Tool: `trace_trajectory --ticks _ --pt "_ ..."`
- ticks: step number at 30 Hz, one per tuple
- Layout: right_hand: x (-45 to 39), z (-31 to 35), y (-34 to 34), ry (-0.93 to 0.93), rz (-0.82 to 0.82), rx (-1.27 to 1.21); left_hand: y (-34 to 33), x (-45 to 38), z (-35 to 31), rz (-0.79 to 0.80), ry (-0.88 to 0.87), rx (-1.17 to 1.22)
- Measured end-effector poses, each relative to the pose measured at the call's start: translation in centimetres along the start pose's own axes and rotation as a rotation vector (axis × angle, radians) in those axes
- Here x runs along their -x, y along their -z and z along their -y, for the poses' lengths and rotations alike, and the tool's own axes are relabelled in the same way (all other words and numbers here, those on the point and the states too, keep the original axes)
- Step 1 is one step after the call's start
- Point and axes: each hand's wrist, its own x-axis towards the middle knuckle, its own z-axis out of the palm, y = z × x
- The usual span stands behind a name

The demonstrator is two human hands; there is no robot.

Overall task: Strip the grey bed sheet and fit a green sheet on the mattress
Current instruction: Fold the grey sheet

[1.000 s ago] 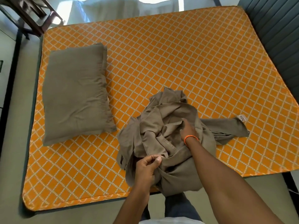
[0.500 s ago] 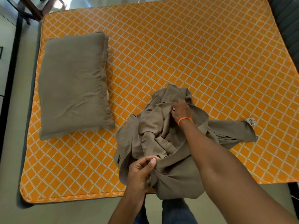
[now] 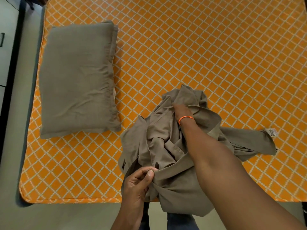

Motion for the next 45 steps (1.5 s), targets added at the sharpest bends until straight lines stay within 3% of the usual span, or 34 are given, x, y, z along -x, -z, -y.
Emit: trace_trajectory --ticks 12,22,26,28,30,32,34,36,39,42,45 --pt "1.4 -1.6 3.2 -0.175 -0.129 0.012 0.0 -1.3 -0.3 -0.08 -0.075 0.013" --pt "5.5 -2.7 11.4 -0.2 -0.549 0.046 -3.1 -1.2 -5.7 -0.14 -0.416 -0.04" --pt "6.8 -1.9 18.7 -0.328 -0.695 -0.081 -3.3 -0.9 -9.1 -0.106 -0.525 0.045" --pt "9.6 -2.0 20.7 -0.31 -0.7 -0.123 -2.9 -0.3 -10.8 -0.072 -0.578 0.096" --pt "12.0 -2.3 21.1 -0.34 -0.487 -0.119 -2.6 -1.5 -12.1 -0.079 -0.606 0.11" --pt "12.9 -2.0 22.6 -0.418 -0.449 -0.268 -2.4 -3.3 -14.5 -0.122 -0.651 0.091" --pt "18.1 -2.2 34.7 -0.316 -0.715 -0.352 -5.0 1.0 -21.9 -0.028 -0.844 0.167" --pt "17.1 -3.7 36.7 -0.334 -0.826 -0.118 -4.6 -0.6 -25.0 -0.098 -0.882 0.133" --pt "18.8 -6.0 36.5 -0.382 -0.752 -0.147 -3.3 -1.7 -29.1 -0.133 -0.971 0.074" --pt "23.0 -8.1 39.9 -0.378 -0.803 -0.274 -2.1 -0.6 -34.6 -0.171 -1.079 0.024" --pt "26.9 -10.1 42.1 -0.391 -0.753 -0.344 -0.8 -0.8 -39.7 -0.195 -1.131 0.018"
